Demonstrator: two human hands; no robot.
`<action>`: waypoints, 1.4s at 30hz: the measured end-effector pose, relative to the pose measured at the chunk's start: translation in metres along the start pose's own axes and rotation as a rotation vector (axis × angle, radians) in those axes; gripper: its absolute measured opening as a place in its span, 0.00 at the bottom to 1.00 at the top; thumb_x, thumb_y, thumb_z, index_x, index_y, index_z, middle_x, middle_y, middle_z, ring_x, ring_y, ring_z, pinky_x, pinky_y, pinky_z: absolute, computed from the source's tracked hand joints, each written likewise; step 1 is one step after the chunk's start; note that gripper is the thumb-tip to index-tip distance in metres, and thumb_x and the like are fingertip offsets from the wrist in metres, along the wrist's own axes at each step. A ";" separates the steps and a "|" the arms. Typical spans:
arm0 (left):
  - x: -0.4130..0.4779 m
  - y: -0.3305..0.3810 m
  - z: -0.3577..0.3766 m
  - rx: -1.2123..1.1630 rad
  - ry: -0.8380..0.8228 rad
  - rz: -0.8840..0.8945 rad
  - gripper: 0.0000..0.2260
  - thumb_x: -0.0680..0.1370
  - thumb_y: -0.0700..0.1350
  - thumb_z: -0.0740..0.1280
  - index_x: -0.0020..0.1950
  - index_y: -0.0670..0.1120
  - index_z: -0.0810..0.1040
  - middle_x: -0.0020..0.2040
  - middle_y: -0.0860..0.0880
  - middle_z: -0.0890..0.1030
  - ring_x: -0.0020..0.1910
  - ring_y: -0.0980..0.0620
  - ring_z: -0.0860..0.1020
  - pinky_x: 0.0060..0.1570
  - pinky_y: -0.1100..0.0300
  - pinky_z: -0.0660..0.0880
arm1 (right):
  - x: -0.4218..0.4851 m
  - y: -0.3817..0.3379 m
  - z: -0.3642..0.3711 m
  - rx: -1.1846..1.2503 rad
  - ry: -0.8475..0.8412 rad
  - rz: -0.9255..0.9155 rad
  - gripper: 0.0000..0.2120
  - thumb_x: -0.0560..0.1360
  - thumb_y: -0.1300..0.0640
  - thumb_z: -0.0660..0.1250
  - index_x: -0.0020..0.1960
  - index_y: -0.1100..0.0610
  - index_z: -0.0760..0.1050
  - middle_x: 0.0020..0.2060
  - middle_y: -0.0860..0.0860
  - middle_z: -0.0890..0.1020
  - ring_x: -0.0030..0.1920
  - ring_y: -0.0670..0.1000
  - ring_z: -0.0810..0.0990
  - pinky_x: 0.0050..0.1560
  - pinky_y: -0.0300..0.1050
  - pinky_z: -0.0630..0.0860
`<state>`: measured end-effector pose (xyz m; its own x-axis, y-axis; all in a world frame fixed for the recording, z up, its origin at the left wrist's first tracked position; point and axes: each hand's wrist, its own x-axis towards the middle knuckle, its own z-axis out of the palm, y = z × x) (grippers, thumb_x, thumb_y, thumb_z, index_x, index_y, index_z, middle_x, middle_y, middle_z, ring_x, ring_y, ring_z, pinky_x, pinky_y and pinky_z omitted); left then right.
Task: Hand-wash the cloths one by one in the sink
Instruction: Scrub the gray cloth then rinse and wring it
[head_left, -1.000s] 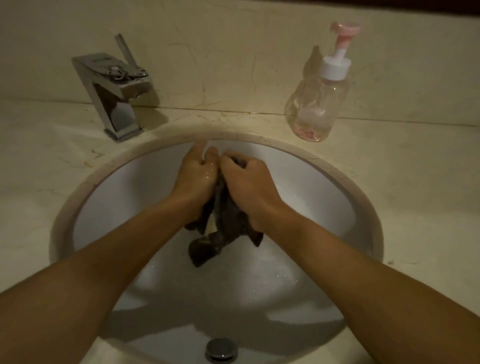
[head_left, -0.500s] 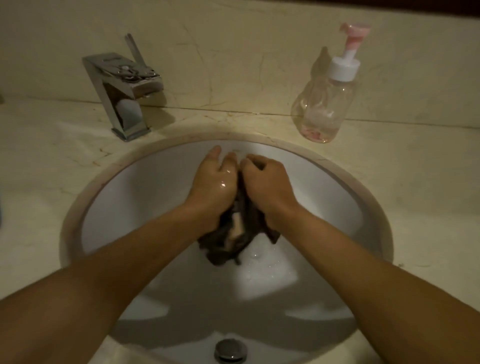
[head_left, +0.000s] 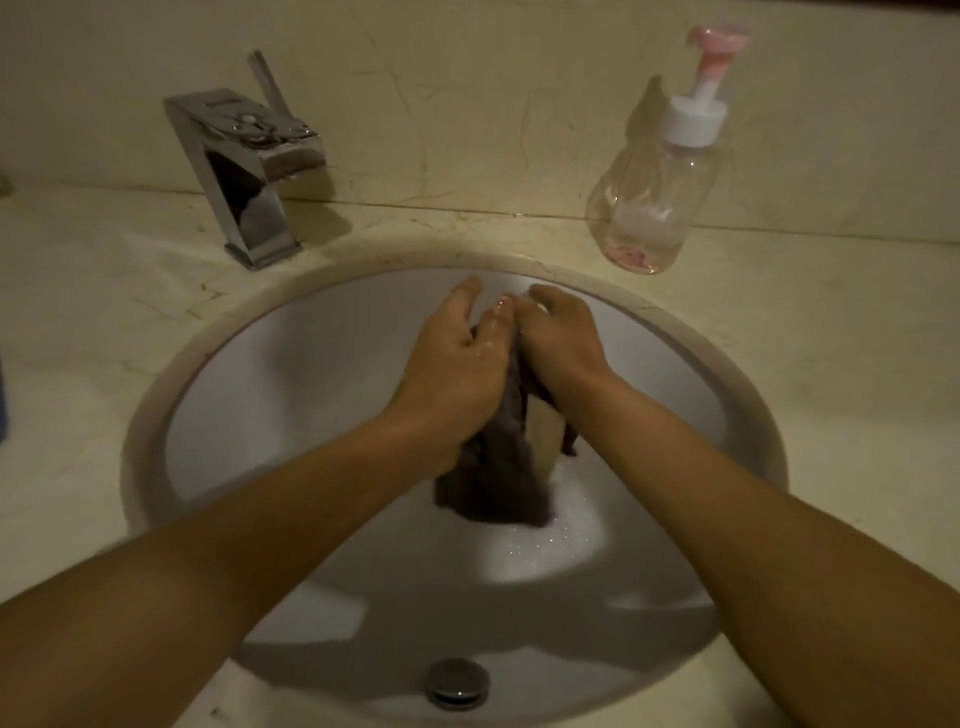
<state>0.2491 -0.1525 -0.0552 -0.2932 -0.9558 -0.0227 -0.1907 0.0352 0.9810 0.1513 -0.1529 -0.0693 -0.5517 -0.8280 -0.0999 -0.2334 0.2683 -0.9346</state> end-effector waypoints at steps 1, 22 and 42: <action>-0.001 -0.001 -0.001 -0.012 0.002 -0.009 0.24 0.85 0.53 0.59 0.81 0.53 0.59 0.78 0.49 0.65 0.75 0.49 0.67 0.73 0.50 0.67 | -0.005 -0.004 -0.001 -0.014 -0.026 0.018 0.36 0.70 0.35 0.61 0.69 0.57 0.76 0.64 0.58 0.81 0.63 0.60 0.80 0.68 0.60 0.75; 0.036 -0.008 -0.031 -0.026 0.078 -0.122 0.18 0.84 0.51 0.61 0.74 0.50 0.71 0.65 0.51 0.77 0.58 0.53 0.77 0.48 0.67 0.76 | -0.024 -0.014 0.004 0.141 -0.158 -0.071 0.34 0.80 0.40 0.68 0.80 0.53 0.63 0.73 0.53 0.74 0.65 0.50 0.77 0.62 0.44 0.78; 0.048 -0.051 -0.036 1.448 -0.681 -0.197 0.38 0.70 0.70 0.68 0.73 0.50 0.69 0.73 0.46 0.70 0.69 0.43 0.72 0.67 0.51 0.70 | 0.018 0.032 -0.013 -1.444 -0.652 -0.329 0.43 0.70 0.46 0.77 0.80 0.43 0.61 0.77 0.51 0.61 0.75 0.59 0.62 0.69 0.59 0.66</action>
<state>0.2789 -0.2103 -0.0995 -0.4238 -0.6917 -0.5847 -0.8386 0.5437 -0.0354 0.1231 -0.1530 -0.0968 -0.0001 -0.8964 -0.4433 -0.9935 -0.0504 0.1022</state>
